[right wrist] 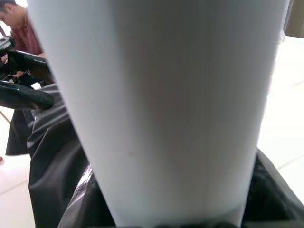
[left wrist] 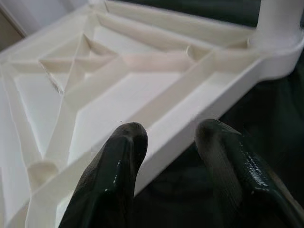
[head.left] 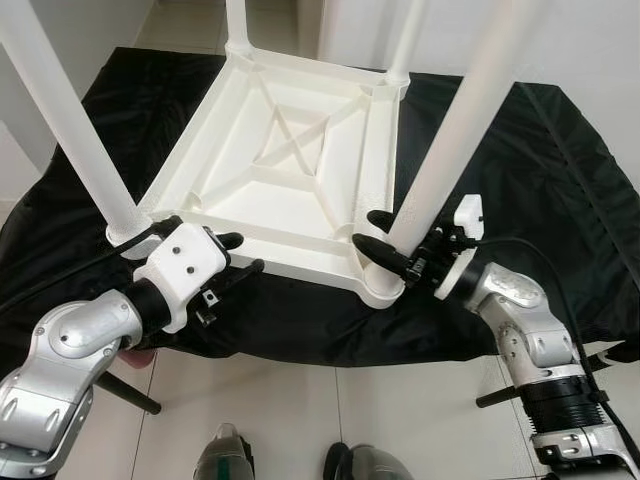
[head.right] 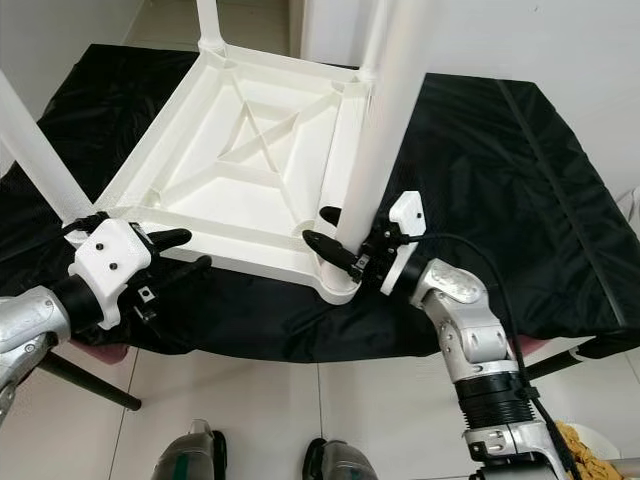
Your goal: Building children table
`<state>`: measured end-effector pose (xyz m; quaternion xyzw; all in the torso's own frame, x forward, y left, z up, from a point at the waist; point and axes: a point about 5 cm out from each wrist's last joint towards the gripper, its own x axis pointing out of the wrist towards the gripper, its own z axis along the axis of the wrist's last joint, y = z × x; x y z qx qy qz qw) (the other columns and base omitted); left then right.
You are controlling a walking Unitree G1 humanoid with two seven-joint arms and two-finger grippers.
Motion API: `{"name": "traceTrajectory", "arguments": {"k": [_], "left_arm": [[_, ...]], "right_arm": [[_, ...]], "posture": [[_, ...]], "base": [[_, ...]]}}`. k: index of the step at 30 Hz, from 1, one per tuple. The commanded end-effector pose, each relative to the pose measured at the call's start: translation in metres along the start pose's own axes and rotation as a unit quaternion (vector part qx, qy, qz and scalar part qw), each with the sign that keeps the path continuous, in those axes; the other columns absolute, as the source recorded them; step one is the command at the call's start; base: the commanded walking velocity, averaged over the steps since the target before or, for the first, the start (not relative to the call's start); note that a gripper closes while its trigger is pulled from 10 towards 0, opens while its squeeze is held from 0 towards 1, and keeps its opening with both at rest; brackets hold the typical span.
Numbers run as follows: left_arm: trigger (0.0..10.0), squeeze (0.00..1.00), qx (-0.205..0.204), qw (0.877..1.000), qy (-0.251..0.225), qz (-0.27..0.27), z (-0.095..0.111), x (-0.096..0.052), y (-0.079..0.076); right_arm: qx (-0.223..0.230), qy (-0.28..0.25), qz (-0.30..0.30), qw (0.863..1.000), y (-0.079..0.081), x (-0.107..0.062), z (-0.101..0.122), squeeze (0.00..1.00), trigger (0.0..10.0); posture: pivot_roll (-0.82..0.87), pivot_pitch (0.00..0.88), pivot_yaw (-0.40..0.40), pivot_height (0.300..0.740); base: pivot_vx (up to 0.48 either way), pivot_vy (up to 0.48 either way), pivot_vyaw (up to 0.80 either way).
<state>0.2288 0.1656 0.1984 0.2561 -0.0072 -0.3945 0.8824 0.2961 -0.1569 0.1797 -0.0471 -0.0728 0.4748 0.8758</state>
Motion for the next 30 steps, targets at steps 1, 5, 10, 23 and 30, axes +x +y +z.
{"name": "traceTrajectory", "arguments": {"k": [1,5,10,23,30], "left_arm": [[10.0,0.0,0.003,1.0,0.005,-0.007,-0.003,-0.003,0.001],[10.0,0.0,0.005,1.0,0.007,-0.006,-0.006,-0.007,0.005],[10.0,0.0,-0.009,1.0,0.007,0.015,-0.016,-0.012,0.018],[10.0,0.0,-0.064,0.991,-0.039,0.112,-0.022,-0.018,0.054],[10.0,0.0,-0.084,0.984,-0.043,0.149,-0.031,0.003,0.058]], "right_arm": [[0.009,0.054,-0.016,0.998,-0.005,-0.015,-0.016,0.0,10.0],[0.007,0.067,-0.017,0.998,-0.01,-0.021,-0.018,0.0,10.0],[0.001,0.085,-0.03,0.996,-0.018,-0.028,-0.025,0.0,10.0],[-0.001,0.093,-0.053,0.994,-0.028,-0.035,-0.028,0.0,10.0],[0.001,0.102,-0.058,0.993,-0.035,-0.041,-0.031,0.0,10.0]], "posture": [[0.13,0.131,-0.045,0.74],[0.13,0.131,-0.042,0.74],[0.13,0.13,-0.036,0.74],[0.13,0.135,-0.04,0.74],[0.1,0.136,-0.053,0.74]], "base": [[0.0,0.0,0.0],[0.0,0.0,0.0],[0.0,0.0,0.0],[0.0,0.0,0.0],[0.0,0.0,0.0]]}}
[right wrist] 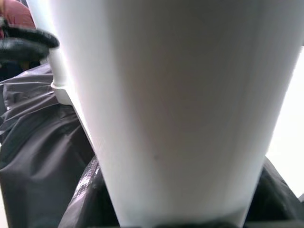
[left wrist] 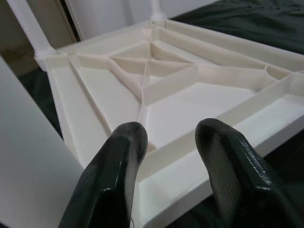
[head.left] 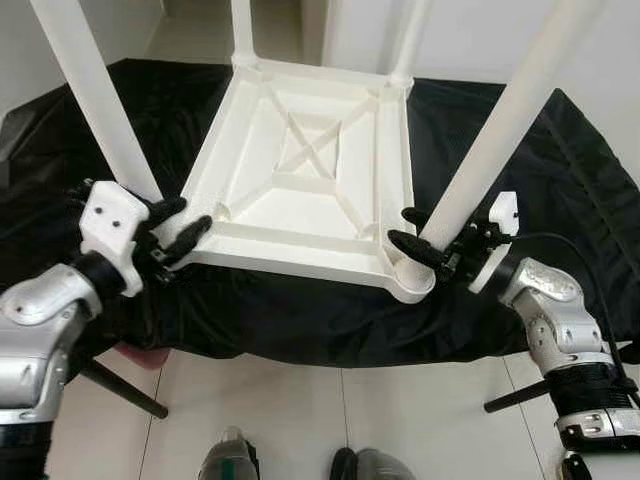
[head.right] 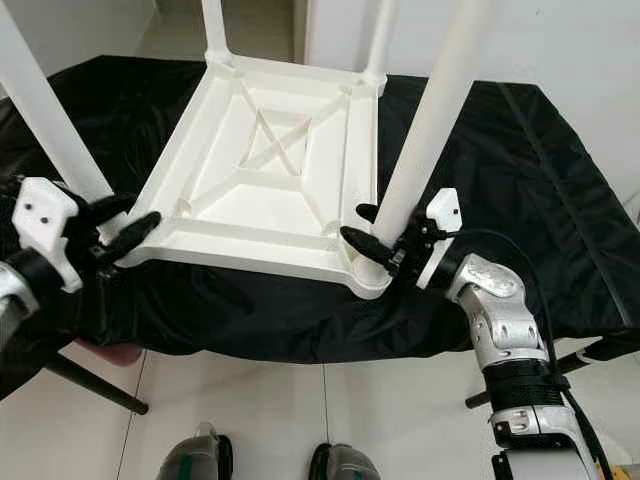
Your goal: Building children table
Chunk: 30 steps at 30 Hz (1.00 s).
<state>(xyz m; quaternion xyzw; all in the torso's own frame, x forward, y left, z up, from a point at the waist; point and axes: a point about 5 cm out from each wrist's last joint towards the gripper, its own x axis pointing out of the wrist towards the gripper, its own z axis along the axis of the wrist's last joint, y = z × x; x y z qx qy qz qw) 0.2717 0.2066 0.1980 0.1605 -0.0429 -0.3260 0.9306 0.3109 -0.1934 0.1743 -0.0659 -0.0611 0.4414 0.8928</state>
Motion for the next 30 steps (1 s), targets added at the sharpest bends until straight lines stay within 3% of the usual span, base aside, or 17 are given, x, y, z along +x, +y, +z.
{"name": "traceTrajectory", "arguments": {"k": [1,7,18,29,30], "left_arm": [[10.0,0.0,0.001,0.998,0.003,0.06,-0.002,0.003,0.005],[10.0,0.0,-0.027,0.997,-0.011,0.074,-0.004,0.022,0.009],[10.0,0.0,-0.029,0.995,-0.038,0.089,0.007,0.054,0.009],[10.0,0.0,-0.04,0.994,-0.026,0.095,0.002,0.058,0.01],[10.0,0.0,-0.04,0.994,-0.023,0.097,0.001,0.058,0.011]], "right_arm": [[0.011,0.081,-0.021,0.996,-0.004,-0.017,-0.024,0.0,10.0],[0.012,0.09,-0.029,0.995,-0.009,-0.018,-0.027,0.0,10.0],[0.022,0.093,-0.073,0.993,-0.023,-0.019,-0.028,0.0,10.0],[0.028,0.11,-0.09,0.99,-0.023,-0.034,-0.038,0.0,10.0],[0.028,0.111,-0.086,0.99,-0.022,-0.036,-0.039,1.0,10.0]], "posture": [[0.1,0.136,-0.053,0.74],[0.07,0.145,-0.066,0.74],[0.07,0.168,-0.068,0.74],[0.07,0.177,-0.044,0.74],[0.07,0.177,-0.039,0.74]], "base": [[0.0,0.0,0.0],[0.0,0.0,0.0],[0.0,0.0,0.0],[0.0,0.0,0.0],[0.0,0.0,0.0]]}}
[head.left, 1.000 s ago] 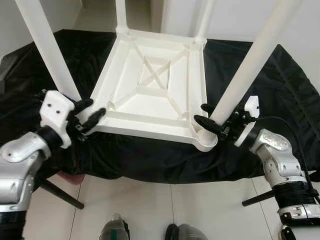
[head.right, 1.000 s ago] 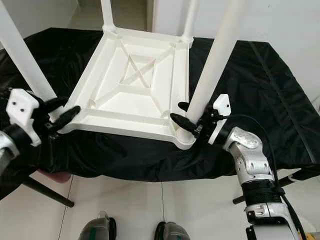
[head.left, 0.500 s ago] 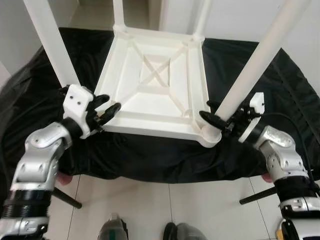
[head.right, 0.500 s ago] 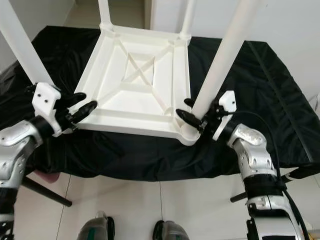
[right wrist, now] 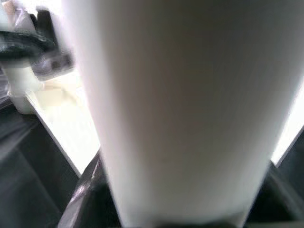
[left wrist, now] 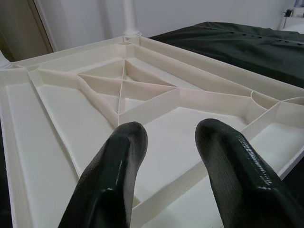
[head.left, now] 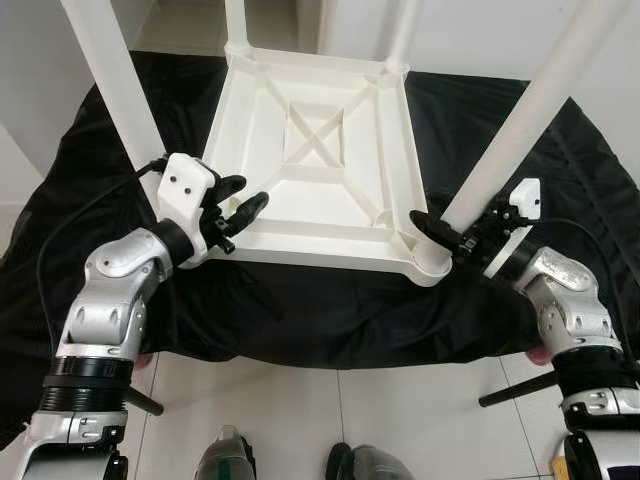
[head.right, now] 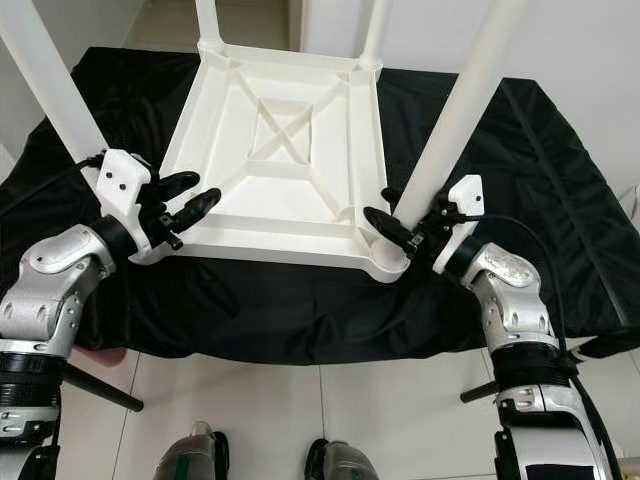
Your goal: Building children table
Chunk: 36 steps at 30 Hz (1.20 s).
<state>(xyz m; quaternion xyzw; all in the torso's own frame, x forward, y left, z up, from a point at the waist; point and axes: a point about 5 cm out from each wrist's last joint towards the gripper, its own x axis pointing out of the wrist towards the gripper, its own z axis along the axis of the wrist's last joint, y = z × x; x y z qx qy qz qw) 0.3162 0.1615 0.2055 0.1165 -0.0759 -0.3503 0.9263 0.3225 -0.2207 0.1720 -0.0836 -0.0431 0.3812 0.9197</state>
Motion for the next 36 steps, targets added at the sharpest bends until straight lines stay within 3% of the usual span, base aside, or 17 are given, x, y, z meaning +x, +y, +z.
{"name": "traceTrajectory", "arguments": {"k": [1,5,6,15,24,26,31,36], "left_arm": [[10.0,0.0,-0.004,0.993,0.024,0.12,-0.009,-0.005,0.018],[10.0,0.0,-0.007,0.991,0.031,0.129,-0.011,-0.005,0.021],[10.0,0.0,-0.005,0.99,0.039,0.133,-0.012,-0.004,0.022],[10.0,0.0,0.006,0.988,0.063,0.142,-0.019,-0.003,0.022],[10.0,0.0,0.004,0.983,0.083,0.161,-0.025,-0.003,0.021],[10.0,0.0,-0.006,0.983,0.083,0.165,-0.025,-0.001,0.019],[10.0,0.0,-0.018,0.982,0.08,0.169,-0.024,0.002,0.016],[10.0,0.0,-0.071,0.975,0.069,0.199,-0.02,0.007,0.016]], "right_arm": [[0.035,0.084,-0.02,0.996,0.001,-0.02,-0.035,1.0,10.0],[0.025,0.081,-0.027,0.996,0.001,-0.02,-0.034,1.0,10.0],[0.023,0.08,-0.028,0.996,0.002,-0.019,-0.035,0.0,10.0],[0.021,0.066,-0.033,0.997,0.008,-0.016,-0.036,0.0,10.0],[0.039,0.01,-0.095,0.995,0.013,-0.011,-0.031,0.0,10.0],[0.056,-0.026,-0.11,0.992,0.016,-0.008,-0.026,0.0,10.0],[0.058,-0.059,-0.111,0.99,0.021,-0.005,-0.019,0.0,10.0],[0.041,-0.087,-0.086,0.992,0.038,0.001,-0.007,0.0,10.0]], "posture": [[0.07,0.178,-0.034,0.74],[0.08,0.177,-0.029,0.74],[0.08,0.175,-0.026,0.74],[0.09,0.168,-0.018,0.74],[0.09,0.163,-0.012,0.74],[0.09,0.159,-0.01,0.74],[0.08,0.15,-0.001,0.74],[0.08,0.145,0.006,0.74]], "base": [[0.0,0.0,0.0],[0.0,0.0,0.0],[0.0,0.0,0.0],[0.0,0.0,0.0],[0.0,0.0,0.0],[0.0,0.0,0.0],[0.0,0.0,0.0],[0.0,0.0,0.0]]}}
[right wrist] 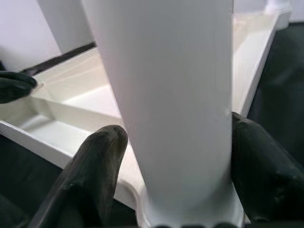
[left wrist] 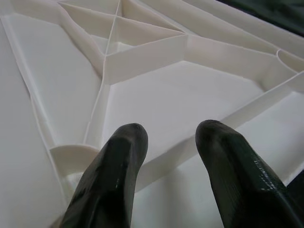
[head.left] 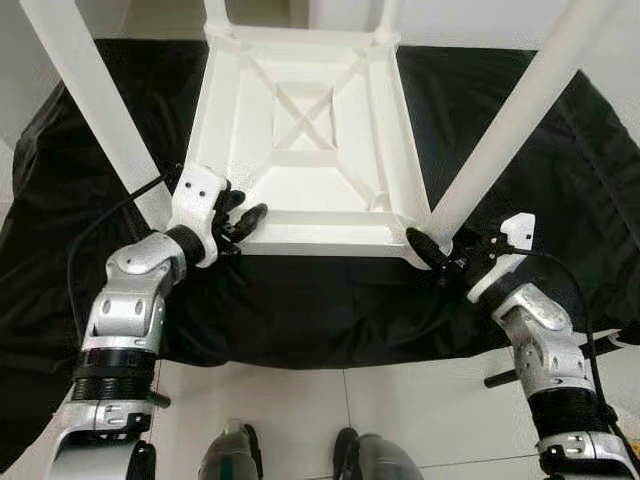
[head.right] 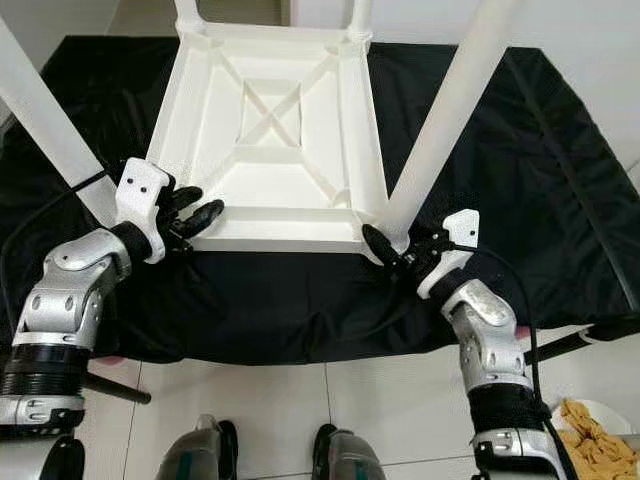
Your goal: Building children table
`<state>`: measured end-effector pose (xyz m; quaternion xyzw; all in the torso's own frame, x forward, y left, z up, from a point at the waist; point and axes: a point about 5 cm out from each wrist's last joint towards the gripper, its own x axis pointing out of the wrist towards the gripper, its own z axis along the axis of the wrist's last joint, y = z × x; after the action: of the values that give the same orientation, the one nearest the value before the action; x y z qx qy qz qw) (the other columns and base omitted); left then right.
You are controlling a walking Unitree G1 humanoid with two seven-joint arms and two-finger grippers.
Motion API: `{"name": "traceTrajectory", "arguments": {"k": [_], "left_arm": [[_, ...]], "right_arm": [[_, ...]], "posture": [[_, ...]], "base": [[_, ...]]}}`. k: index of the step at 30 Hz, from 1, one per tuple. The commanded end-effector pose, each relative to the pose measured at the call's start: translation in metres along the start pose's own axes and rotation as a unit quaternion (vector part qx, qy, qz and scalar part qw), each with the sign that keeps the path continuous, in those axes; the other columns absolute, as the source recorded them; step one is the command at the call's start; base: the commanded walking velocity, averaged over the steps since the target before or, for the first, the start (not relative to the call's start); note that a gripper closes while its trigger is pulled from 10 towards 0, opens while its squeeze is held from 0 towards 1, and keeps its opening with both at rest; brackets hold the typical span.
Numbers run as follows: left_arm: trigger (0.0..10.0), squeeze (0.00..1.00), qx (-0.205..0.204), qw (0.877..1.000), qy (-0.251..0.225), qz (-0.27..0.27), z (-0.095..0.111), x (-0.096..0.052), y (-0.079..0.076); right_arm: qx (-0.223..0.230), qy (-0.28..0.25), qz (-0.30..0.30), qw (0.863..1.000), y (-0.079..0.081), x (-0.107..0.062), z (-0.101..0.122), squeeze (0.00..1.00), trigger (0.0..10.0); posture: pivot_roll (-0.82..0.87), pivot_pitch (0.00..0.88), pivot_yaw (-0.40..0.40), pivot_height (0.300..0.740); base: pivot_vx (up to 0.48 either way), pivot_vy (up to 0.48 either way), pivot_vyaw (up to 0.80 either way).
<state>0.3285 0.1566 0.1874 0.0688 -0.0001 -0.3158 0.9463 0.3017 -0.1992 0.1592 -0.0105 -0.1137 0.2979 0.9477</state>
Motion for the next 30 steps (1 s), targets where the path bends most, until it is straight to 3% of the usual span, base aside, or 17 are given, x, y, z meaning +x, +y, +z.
{"name": "traceTrajectory", "arguments": {"k": [1,4,6,10,18,19,20,27,28,30], "left_arm": [[10.0,0.0,-0.012,0.986,-0.005,0.164,0.004,-0.001,0.014],[10.0,0.0,-0.01,0.987,-0.008,0.161,0.006,0.001,0.012],[10.0,0.0,-0.005,0.987,-0.028,0.158,0.014,0.008,0.007],[10.0,0.0,-0.01,0.985,-0.044,0.165,0.024,0.011,0.011],[10.0,0.0,-0.007,0.984,-0.038,0.172,0.029,0.013,0.016],[10.0,0.0,-0.006,0.984,-0.038,0.175,0.03,0.014,0.016],[10.0,0.0,-0.005,0.983,-0.038,0.179,0.031,0.014,0.017],[10.0,0.0,0.0,0.982,-0.035,0.187,0.031,0.012,0.02],[10.0,0.0,0.0,0.982,-0.034,0.188,0.031,0.012,0.02],[10.0,0.0,0.001,0.981,-0.031,0.189,0.03,0.012,0.02]], "right_arm": [[-0.002,-0.001,0.02,1.0,0.012,0.0,-0.001,0.0,10.0],[-0.006,0.001,0.025,1.0,0.015,0.0,-0.001,0.0,10.0],[-0.001,-0.014,0.029,0.999,0.028,0.0,0.0,0.0,10.0],[0.003,-0.039,0.018,0.999,0.034,0.003,0.009,0.0,10.0],[0.004,-0.057,-0.006,0.998,0.028,0.007,0.02,0.0,10.0],[0.008,-0.057,-0.01,0.998,0.026,0.007,0.02,0.14,10.0],[0.009,-0.061,-0.022,0.998,0.022,0.007,0.022,1.0,10.0],[0.003,-0.079,-0.061,0.995,0.009,0.008,0.033,1.0,10.0],[-0.001,-0.085,-0.065,0.994,0.007,0.008,0.037,0.0,10.0],[-0.004,-0.1,-0.067,0.993,0.006,0.01,0.047,0.0,10.0]], "posture": [[0.08,0.143,0.006,0.74],[0.07,0.142,0.008,0.74],[0.07,0.137,0.009,0.74],[0.06,0.135,0.017,0.74],[0.06,0.132,0.026,0.74],[0.06,0.132,0.027,0.74],[0.06,0.131,0.028,0.74],[0.07,0.131,0.029,0.74],[0.07,0.132,0.03,0.74],[0.07,0.132,0.032,0.74]], "base": [[0.0,0.0,0.0],[0.0,0.0,0.0],[0.0,0.0,0.0],[0.0,0.0,0.0],[0.0,0.0,0.0],[0.0,0.0,0.0],[0.0,0.0,0.0],[0.0,0.0,0.0],[0.0,0.0,0.0],[0.0,0.0,0.0]]}}
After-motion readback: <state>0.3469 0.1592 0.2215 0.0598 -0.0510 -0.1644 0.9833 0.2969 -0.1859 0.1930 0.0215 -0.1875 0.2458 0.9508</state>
